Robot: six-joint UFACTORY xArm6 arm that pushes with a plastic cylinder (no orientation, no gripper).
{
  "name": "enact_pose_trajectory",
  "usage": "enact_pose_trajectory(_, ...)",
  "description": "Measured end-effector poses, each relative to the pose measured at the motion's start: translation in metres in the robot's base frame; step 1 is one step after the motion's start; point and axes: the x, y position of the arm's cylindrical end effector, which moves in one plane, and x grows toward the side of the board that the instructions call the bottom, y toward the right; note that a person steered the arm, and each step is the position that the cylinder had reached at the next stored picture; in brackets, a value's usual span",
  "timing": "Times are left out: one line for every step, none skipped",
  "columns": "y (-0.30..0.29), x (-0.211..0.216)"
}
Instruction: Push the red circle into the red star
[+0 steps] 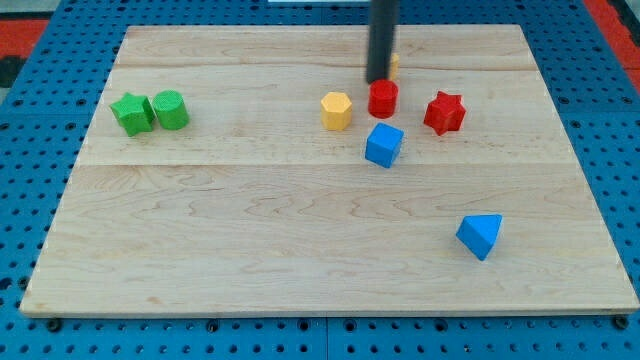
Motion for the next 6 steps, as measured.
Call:
enact_pose_trajectory(-0.005,0.006)
enact_pose_trajectory(-0.056,0.006)
enact_pose_trajectory(-0.069,0.030)
enact_pose_trajectory(-0.014,0.047)
enact_pose_trajectory(0.026,0.047)
enact_pose_trajectory(0.037,0.047)
